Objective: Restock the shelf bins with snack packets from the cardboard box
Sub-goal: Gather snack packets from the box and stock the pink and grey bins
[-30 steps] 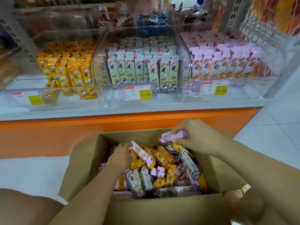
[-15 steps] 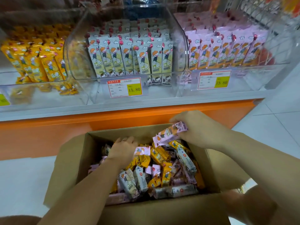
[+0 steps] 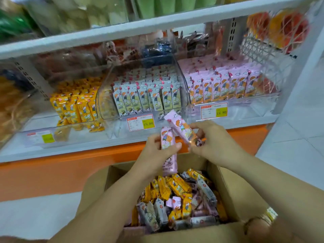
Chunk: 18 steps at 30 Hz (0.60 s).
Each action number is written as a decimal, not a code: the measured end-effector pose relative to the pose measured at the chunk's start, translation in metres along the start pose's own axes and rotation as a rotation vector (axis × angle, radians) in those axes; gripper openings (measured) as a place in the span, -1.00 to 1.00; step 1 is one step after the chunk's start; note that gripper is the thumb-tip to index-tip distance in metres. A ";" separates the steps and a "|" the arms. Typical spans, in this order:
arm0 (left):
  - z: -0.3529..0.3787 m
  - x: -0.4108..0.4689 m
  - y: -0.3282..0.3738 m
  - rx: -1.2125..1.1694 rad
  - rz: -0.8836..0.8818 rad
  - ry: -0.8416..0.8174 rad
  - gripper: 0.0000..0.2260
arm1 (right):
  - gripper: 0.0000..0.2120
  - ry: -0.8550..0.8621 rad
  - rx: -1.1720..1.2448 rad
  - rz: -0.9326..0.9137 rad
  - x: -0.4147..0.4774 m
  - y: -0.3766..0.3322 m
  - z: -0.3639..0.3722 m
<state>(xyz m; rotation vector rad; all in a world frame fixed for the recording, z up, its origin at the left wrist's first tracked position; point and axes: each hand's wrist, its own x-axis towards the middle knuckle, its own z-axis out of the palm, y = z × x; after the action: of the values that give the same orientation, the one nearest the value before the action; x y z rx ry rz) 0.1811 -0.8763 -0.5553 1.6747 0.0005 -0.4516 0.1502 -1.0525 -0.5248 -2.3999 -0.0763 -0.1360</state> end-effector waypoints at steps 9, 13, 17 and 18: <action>0.021 0.001 0.084 0.229 0.299 0.070 -0.60 | -0.32 0.067 0.178 -0.077 -0.006 -0.004 -0.050; 0.034 0.013 0.126 0.366 0.386 -0.028 -0.37 | -0.33 0.105 0.275 -0.077 -0.006 0.004 -0.076; 0.060 0.026 0.157 0.428 0.415 -0.188 -0.53 | -0.45 0.205 0.354 -0.101 -0.002 0.020 -0.099; 0.069 0.030 0.163 0.417 0.395 -0.216 -0.60 | -0.49 0.242 0.350 -0.119 -0.001 0.024 -0.104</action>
<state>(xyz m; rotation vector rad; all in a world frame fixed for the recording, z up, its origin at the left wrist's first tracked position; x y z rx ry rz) 0.2309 -0.9764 -0.4144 1.9639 -0.6089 -0.3426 0.1431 -1.1398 -0.4647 -2.0139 -0.1199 -0.4313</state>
